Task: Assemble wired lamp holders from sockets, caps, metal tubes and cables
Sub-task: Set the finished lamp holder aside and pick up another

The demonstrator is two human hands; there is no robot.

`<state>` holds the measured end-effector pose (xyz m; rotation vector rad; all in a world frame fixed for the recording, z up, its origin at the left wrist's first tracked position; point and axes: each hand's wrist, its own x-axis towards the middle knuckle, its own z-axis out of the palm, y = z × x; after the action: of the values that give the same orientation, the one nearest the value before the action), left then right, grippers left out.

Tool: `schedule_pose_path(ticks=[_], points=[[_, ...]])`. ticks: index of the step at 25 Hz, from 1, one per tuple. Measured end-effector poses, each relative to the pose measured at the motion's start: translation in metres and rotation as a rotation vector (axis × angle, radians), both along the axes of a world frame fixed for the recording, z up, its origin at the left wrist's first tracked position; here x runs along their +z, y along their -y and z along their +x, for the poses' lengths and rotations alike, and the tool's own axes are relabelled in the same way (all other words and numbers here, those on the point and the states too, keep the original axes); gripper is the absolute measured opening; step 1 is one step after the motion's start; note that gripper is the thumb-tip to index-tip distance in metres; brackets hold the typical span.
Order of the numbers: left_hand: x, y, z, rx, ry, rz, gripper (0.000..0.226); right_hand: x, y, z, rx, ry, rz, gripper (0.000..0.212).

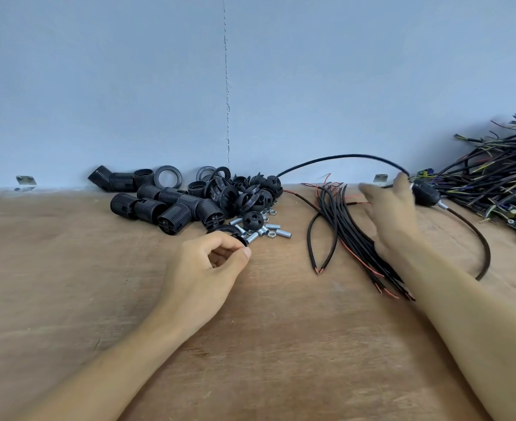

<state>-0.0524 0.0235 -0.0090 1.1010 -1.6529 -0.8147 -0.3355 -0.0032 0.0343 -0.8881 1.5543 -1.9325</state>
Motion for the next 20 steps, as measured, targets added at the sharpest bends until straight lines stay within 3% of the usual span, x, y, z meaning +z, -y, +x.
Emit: schedule_pose_path(ticks=[2, 4, 9, 16, 20], points=[[0.001, 0.000, 0.000, 0.007, 0.008, -0.003, 0.019, 0.003, 0.000, -0.013, 0.027, 0.190, -0.084, 0.070], [0.001, -0.001, 0.000, 0.003, 0.017, -0.002, 0.020, 0.000, 0.001, -0.019, 0.012, 0.204, -0.055, 0.082], [0.001, 0.000, 0.000, 0.000, 0.016, -0.005, 0.019, -0.002, 0.009, -0.025, -0.050, 0.213, -0.018, 0.084], [0.001, -0.002, 0.000, -0.010, 0.045, -0.014, 0.021, -0.009, 0.012, -0.026, -0.128, 0.083, -0.039, 0.084], [0.002, -0.002, -0.003, 0.021, 0.067, -0.031, 0.017, -0.007, 0.012, -0.035, -0.166, 0.172, -0.088, 0.076]])
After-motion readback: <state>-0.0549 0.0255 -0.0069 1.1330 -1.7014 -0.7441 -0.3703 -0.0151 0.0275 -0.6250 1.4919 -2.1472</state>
